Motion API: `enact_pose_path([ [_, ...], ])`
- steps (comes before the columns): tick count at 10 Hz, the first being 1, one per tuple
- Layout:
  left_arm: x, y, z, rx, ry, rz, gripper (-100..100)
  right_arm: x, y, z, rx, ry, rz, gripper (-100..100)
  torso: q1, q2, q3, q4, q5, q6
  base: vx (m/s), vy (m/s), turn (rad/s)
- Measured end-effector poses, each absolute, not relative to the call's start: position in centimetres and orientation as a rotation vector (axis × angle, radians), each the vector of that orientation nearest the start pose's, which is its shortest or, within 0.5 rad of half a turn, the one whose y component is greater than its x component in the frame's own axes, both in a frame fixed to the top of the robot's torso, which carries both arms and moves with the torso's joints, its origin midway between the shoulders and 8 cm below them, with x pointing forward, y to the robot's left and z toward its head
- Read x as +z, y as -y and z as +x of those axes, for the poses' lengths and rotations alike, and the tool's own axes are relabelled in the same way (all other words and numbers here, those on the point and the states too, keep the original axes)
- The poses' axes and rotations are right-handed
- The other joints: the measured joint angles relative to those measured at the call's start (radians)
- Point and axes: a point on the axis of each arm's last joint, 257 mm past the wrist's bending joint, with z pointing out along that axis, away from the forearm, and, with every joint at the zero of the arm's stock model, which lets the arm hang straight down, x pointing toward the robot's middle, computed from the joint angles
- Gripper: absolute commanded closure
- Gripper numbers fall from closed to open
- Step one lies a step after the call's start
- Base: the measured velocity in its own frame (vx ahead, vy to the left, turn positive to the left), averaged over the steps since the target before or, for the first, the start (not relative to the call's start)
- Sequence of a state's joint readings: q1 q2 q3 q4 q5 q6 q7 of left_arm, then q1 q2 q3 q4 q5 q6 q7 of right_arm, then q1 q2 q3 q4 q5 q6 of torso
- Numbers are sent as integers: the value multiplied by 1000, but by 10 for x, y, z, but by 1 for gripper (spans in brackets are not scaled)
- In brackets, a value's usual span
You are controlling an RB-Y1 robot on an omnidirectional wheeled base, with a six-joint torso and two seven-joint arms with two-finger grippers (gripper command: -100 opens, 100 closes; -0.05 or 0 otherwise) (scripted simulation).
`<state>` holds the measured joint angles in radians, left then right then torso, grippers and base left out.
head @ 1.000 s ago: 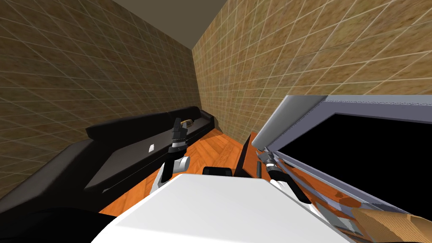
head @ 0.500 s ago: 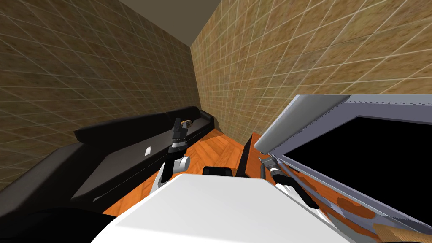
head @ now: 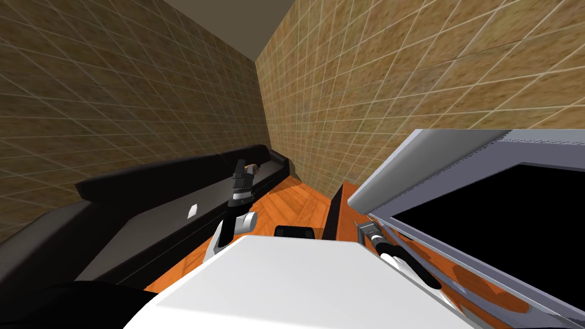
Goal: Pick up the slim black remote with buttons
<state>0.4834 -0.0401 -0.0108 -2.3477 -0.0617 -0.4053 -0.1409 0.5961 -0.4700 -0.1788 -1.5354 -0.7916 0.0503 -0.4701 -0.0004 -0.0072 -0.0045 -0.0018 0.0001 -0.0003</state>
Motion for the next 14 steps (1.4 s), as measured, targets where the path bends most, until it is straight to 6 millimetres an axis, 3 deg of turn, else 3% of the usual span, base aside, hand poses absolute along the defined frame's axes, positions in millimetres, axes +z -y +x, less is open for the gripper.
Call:
enact_pose_path([
  [5,42,-272,348,-1142,-655,-607,0,-464,555,208,900,-404,2460,-100,1,1,0,0,0,0,108,9,-41],
  [14,42,-272,348,-1142,-655,-607,0,-530,571,122,640,-41,2789,-100,-1,2,1,0,0,0,102,2,-49],
])
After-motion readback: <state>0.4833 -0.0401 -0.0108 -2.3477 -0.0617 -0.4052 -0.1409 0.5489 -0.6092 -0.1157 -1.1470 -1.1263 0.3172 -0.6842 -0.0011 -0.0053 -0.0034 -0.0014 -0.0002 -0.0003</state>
